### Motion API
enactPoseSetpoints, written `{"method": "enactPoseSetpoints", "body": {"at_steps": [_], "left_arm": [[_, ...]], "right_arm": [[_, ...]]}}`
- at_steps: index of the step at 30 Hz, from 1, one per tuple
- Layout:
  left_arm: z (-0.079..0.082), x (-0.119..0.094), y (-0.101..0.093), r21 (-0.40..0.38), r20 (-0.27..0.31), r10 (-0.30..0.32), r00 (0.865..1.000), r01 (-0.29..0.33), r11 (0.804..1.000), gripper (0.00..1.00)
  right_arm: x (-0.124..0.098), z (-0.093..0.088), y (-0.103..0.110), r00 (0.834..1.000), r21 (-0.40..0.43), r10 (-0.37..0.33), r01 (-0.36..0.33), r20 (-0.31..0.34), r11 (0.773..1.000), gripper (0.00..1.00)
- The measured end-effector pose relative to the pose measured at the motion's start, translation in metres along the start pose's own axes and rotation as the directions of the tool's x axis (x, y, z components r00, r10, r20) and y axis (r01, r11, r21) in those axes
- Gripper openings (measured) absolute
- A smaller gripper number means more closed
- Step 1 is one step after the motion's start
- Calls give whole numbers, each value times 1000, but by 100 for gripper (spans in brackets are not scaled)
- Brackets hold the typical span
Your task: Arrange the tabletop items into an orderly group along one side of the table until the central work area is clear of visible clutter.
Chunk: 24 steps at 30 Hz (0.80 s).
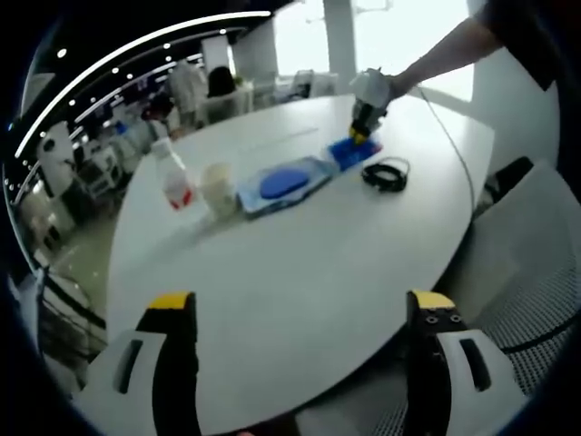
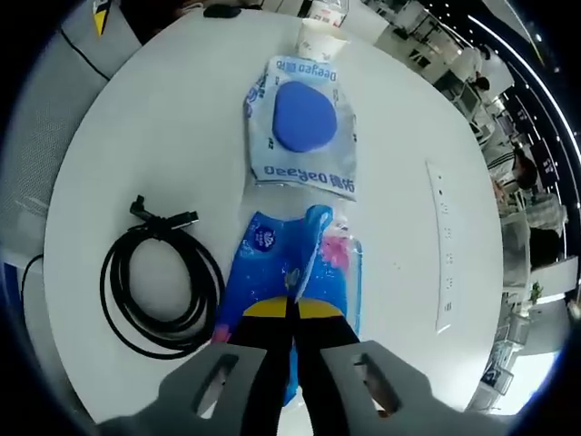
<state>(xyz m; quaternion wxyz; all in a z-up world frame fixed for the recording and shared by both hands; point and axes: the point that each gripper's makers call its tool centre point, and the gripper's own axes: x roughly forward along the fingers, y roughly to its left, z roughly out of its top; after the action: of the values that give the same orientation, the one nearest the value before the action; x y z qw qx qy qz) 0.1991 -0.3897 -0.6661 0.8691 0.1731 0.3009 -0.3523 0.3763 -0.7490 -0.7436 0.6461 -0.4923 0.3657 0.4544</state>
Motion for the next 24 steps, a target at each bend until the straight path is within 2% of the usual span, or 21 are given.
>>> {"method": "enactPoseSetpoints", "body": {"at_steps": [7,15,24], "left_arm": [[-2,0,1,0,-15,8,1000,-8,1000,92],[-2,1,1,0,-19,7,1000,-7,1000,92],[4,0,-1,3,9,5,1000,-5,1000,92]], "right_arm": [[7,-6,1,1000,-52,-1,0,-22,999,0],[4,-8,-5,999,-35,-30,29,-24,999,2],[-10,-6,-14,996,121,-90,89,4,989,20]]}}
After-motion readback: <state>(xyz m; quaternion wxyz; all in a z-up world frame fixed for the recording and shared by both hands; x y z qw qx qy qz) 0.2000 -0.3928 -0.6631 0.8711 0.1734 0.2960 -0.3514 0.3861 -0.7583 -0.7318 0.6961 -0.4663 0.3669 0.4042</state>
